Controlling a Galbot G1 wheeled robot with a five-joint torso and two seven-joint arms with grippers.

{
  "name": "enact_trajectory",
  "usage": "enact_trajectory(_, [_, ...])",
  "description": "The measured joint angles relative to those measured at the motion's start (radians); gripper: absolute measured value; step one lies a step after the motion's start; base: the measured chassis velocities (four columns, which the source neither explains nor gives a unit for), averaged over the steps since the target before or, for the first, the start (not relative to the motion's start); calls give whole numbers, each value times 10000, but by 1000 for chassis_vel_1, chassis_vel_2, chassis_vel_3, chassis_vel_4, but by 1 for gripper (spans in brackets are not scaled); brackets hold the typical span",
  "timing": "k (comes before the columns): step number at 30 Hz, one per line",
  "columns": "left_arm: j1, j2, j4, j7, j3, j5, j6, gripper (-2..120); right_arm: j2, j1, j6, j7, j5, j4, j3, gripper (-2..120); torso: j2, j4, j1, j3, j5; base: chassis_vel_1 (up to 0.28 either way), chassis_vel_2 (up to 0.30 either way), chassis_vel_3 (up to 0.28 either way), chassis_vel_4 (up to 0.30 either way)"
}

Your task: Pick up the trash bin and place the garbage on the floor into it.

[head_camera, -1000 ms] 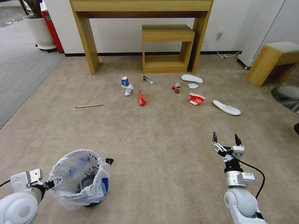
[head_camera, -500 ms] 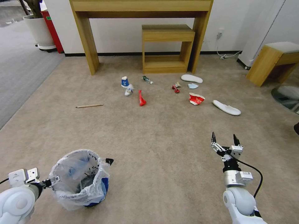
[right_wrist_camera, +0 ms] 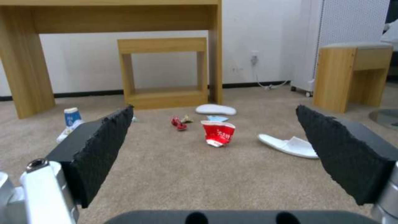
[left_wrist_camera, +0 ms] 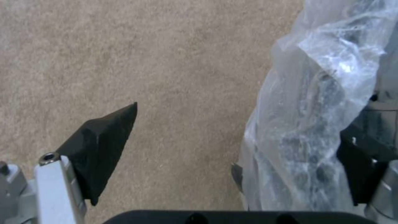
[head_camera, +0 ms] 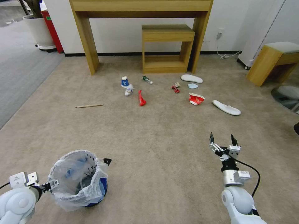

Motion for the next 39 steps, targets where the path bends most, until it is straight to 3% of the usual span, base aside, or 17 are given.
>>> enact_trajectory(6, [45, -14, 11, 14, 63, 47, -41, 85, 1, 13, 17, -10, 1, -23, -9, 100, 0, 0, 0, 0, 7, 0, 0, 0, 0])
enact_trajectory(8, [92, -20, 13, 13, 107, 105, -46, 73, 12, 15, 22, -14, 0, -24, -20, 100, 0, 1, 0, -1, 11, 0, 0, 0, 0])
enact_trajectory(10, [103, -43, 35, 13, 128, 134, -46, 70, 18, 14, 24, -17, -1, -23, -23, 100, 0, 0, 0, -1, 12, 0, 0, 0, 0])
enact_trajectory(11, [145, -100, 87, 37, 194, 147, 15, 65, 22, 5, 32, -20, -2, -14, -25, 100, 0, 1, 0, 1, -12, 0, 0, 0, 0])
enact_trajectory(13, [158, -128, 98, 51, 201, 163, 18, 62, 22, -2, 40, -21, -3, -1, -23, 100, 0, 2, 0, 2, -23, 0, 0, 0, 0])
enact_trajectory(15, [195, -168, 90, 89, 219, 227, 14, 52, 24, -27, 55, -26, -6, 14, -22, 100, 0, 0, 0, 1, 5, 0, 0, 0, 0])
enact_trajectory(23, [251, -285, 84, 345, 233, 486, -36, 25, 18, -62, 77, -31, -7, 83, -1, 100, 1, 1, 0, -3, 13, 0, 0, 0, 0])
enact_trajectory(39, [320, -485, 224, 1250, 235, 1274, -43, 21, -15, -135, 76, -10, -19, 173, 43, 100, 3, 3, -1, -2, 11, 0, 0, 0, 0])
